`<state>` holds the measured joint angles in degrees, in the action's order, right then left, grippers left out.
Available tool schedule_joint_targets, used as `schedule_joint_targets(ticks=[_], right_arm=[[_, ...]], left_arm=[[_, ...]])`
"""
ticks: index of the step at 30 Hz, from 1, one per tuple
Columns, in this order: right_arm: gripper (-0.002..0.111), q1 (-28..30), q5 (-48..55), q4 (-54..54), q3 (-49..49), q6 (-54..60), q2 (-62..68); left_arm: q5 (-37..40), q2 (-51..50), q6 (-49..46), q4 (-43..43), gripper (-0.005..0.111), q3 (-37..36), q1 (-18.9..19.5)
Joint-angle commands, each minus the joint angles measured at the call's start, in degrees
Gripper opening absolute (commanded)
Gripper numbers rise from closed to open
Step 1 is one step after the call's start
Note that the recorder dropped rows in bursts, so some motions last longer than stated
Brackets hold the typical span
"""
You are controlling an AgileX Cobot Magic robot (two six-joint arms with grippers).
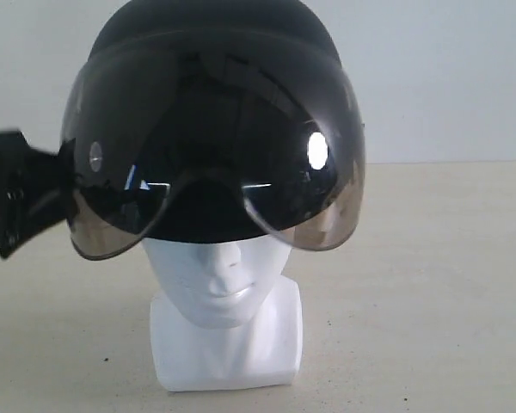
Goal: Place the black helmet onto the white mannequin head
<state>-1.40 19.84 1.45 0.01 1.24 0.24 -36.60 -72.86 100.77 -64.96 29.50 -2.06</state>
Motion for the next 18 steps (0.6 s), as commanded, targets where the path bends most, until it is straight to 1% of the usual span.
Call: schedule_joint_targets(ticks=[1, 9, 11, 15, 18], right_arm=[[0.0, 0.25, -0.7, -0.23, -0.01, 0.13, -0.24], [0.0, 0.25, -0.7, -0.23, -0.01, 0.13, -0.24], [0.0, 0.25, -0.7, -0.23, -0.01, 0.13, -0.24], [0.0, 0.25, -0.7, -0.23, -0.01, 0.13, -0.24], [0.0, 0.25, -0.7, -0.23, -0.01, 0.13, -0.24]], left_arm=[[3.85, 0.1, 0.13, -6.41, 0.057, -0.24, -0.19], [3.53, 0.32, 0.58, -6.39, 0.057, -0.24, -0.19], [2.82, 1.27, 1.01, -5.09, 0.057, -0.24, -0.19], [-2.33, 3.54, 0.91, -2.02, 0.057, 0.63, -0.19], [-7.82, 4.94, -0.6, 0.1, 0.057, 2.13, -0.19]])
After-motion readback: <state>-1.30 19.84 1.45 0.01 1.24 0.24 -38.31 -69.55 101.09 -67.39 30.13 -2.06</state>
